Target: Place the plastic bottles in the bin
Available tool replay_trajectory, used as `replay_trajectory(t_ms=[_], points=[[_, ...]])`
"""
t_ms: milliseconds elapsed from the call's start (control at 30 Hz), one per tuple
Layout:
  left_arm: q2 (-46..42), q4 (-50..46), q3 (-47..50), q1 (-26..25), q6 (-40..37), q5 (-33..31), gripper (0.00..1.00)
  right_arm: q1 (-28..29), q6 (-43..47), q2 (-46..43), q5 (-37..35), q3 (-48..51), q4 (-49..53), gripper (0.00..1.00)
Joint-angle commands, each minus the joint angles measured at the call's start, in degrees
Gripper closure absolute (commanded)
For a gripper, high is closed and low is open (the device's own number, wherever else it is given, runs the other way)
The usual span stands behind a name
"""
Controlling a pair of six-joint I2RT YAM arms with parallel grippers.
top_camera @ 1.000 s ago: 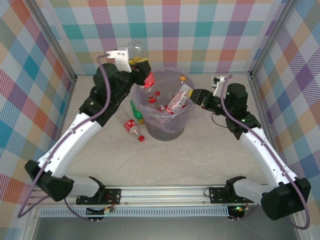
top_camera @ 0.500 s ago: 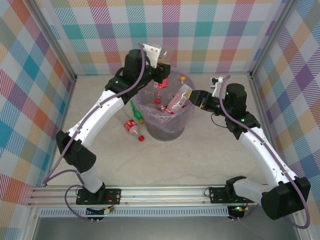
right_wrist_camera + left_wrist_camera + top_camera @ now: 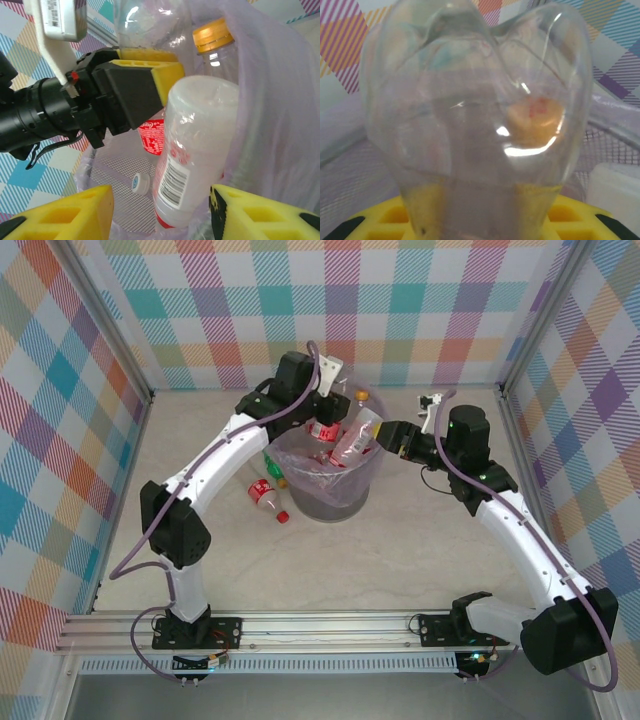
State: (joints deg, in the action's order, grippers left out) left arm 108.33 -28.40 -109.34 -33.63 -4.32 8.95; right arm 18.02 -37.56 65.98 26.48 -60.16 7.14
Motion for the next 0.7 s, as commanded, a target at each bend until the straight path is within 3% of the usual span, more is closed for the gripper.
replay_trajectory(t_ms=[0, 100, 200, 400, 567, 667], points=[[1.44, -2.1, 1.46, -0.3, 0.26, 3.77, 0.85, 0.3, 1.95, 0.74, 0.77, -1.97, 1.11, 0.46], [0.36, 1.37, 5.58, -0.3, 2.53, 5.44, 0.77, 0.35, 1.82, 0.75, 0.76, -1.98, 1.19, 0.46], [-1.68, 5.23, 8.84, -0.3, 4.44, 5.28, 0.6, 0.32, 1.45, 0.64, 0.77, -1.73, 0.65, 0.45], [-3.1, 5.75, 7.04, -0.3, 5.57, 4.73, 0.35, 0.31, 1.25, 0.74, 0.55, -1.72, 0.41, 0.43], [-5.64, 6.29, 6.86, -0.3, 6.17, 3.1, 0.19, 0.34, 1.22, -0.19, -0.22, -1.42, 0.1, 0.41], [-8.24, 6.56, 7.2, -0.3, 6.1, 1.37, 0.15, 0.32, 1.64, -0.89, -0.83, -1.23, 0.4, 0.41]])
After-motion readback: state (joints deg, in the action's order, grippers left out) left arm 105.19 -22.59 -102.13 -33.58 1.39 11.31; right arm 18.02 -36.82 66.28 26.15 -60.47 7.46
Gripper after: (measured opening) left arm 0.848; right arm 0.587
